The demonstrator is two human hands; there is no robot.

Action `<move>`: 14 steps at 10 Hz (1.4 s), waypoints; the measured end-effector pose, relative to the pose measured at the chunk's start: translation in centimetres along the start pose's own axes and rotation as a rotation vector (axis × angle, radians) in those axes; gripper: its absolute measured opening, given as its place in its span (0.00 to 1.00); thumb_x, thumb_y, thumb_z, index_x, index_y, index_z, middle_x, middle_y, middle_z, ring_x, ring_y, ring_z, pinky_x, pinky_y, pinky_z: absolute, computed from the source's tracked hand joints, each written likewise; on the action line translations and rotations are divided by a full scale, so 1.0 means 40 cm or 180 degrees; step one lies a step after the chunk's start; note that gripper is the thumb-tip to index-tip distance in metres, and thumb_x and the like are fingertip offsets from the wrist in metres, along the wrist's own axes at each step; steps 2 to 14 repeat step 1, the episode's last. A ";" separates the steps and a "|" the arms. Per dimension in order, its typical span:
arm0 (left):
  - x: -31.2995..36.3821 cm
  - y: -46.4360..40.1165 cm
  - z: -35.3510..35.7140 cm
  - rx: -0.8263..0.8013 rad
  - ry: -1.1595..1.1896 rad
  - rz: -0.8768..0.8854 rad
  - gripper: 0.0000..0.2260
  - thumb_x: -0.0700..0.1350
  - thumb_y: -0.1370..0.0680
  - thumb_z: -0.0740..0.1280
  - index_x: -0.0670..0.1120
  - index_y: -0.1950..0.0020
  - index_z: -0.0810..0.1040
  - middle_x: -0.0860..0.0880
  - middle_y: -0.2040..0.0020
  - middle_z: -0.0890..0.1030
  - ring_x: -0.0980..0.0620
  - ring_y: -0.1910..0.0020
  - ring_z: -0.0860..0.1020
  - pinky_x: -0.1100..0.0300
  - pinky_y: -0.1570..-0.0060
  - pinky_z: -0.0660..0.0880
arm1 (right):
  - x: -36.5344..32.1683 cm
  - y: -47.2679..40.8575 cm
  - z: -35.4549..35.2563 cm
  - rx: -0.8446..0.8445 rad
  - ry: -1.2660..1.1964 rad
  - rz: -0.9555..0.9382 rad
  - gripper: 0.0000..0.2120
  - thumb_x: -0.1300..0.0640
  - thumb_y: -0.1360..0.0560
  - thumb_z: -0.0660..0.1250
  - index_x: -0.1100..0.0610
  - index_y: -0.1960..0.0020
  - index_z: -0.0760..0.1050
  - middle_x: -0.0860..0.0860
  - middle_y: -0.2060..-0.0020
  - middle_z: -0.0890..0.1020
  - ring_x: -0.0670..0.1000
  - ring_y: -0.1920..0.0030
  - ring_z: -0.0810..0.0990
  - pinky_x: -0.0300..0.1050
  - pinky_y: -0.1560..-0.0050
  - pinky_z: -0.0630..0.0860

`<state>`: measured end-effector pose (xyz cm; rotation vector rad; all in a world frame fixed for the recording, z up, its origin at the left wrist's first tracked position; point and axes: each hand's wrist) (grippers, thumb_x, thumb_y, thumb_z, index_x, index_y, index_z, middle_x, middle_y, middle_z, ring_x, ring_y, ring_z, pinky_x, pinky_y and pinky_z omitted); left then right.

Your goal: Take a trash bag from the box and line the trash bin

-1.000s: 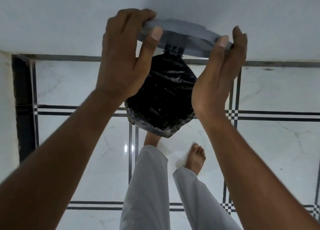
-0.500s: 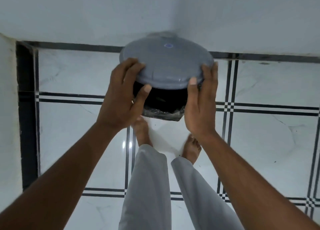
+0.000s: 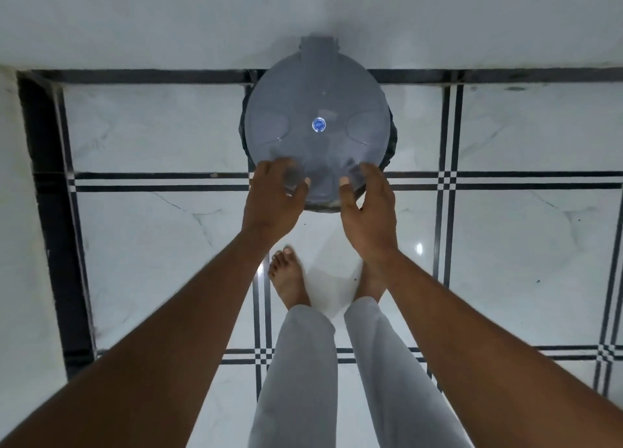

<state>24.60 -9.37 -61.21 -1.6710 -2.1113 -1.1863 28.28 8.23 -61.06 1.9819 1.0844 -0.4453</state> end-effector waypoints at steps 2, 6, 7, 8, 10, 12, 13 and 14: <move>0.080 0.015 -0.047 0.0069 0.0411 -0.0211 0.20 0.54 0.16 0.73 0.50 0.26 0.79 0.49 0.29 0.80 0.47 0.32 0.81 0.52 0.33 0.79 | -0.105 0.016 -0.056 0.0044 -0.0571 0.0108 0.25 0.44 0.11 0.66 0.51 0.17 0.73 0.48 0.21 0.77 0.48 0.22 0.75 0.30 0.29 0.69; 0.080 0.015 -0.047 0.0069 0.0411 -0.0211 0.20 0.54 0.16 0.73 0.50 0.26 0.79 0.49 0.29 0.80 0.47 0.32 0.81 0.52 0.33 0.79 | -0.105 0.016 -0.056 0.0044 -0.0571 0.0108 0.25 0.44 0.11 0.66 0.51 0.17 0.73 0.48 0.21 0.77 0.48 0.22 0.75 0.30 0.29 0.69; 0.080 0.015 -0.047 0.0069 0.0411 -0.0211 0.20 0.54 0.16 0.73 0.50 0.26 0.79 0.49 0.29 0.80 0.47 0.32 0.81 0.52 0.33 0.79 | -0.105 0.016 -0.056 0.0044 -0.0571 0.0108 0.25 0.44 0.11 0.66 0.51 0.17 0.73 0.48 0.21 0.77 0.48 0.22 0.75 0.30 0.29 0.69; 0.080 0.015 -0.047 0.0069 0.0411 -0.0211 0.20 0.54 0.16 0.73 0.50 0.26 0.79 0.49 0.29 0.80 0.47 0.32 0.81 0.52 0.33 0.79 | -0.105 0.016 -0.056 0.0044 -0.0571 0.0108 0.25 0.44 0.11 0.66 0.51 0.17 0.73 0.48 0.21 0.77 0.48 0.22 0.75 0.30 0.29 0.69; 0.080 0.015 -0.047 0.0069 0.0411 -0.0211 0.20 0.54 0.16 0.73 0.50 0.26 0.79 0.49 0.29 0.80 0.47 0.32 0.81 0.52 0.33 0.79 | -0.105 0.016 -0.056 0.0044 -0.0571 0.0108 0.25 0.44 0.11 0.66 0.51 0.17 0.73 0.48 0.21 0.77 0.48 0.22 0.75 0.30 0.29 0.69; 0.080 0.015 -0.047 0.0069 0.0411 -0.0211 0.20 0.54 0.16 0.73 0.50 0.26 0.79 0.49 0.29 0.80 0.47 0.32 0.81 0.52 0.33 0.79 | -0.105 0.016 -0.056 0.0044 -0.0571 0.0108 0.25 0.44 0.11 0.66 0.51 0.17 0.73 0.48 0.21 0.77 0.48 0.22 0.75 0.30 0.29 0.69; 0.080 0.015 -0.047 0.0069 0.0411 -0.0211 0.20 0.54 0.16 0.73 0.50 0.26 0.79 0.49 0.29 0.80 0.47 0.32 0.81 0.52 0.33 0.79 | -0.105 0.016 -0.056 0.0044 -0.0571 0.0108 0.25 0.44 0.11 0.66 0.51 0.17 0.73 0.48 0.21 0.77 0.48 0.22 0.75 0.30 0.29 0.69; 0.080 0.015 -0.047 0.0069 0.0411 -0.0211 0.20 0.54 0.16 0.73 0.50 0.26 0.79 0.49 0.29 0.80 0.47 0.32 0.81 0.52 0.33 0.79 | -0.105 0.016 -0.056 0.0044 -0.0571 0.0108 0.25 0.44 0.11 0.66 0.51 0.17 0.73 0.48 0.21 0.77 0.48 0.22 0.75 0.30 0.29 0.69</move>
Point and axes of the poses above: each hand's wrist, its own y-axis away from the middle knuckle, its own z-axis out of the palm, x = y × z
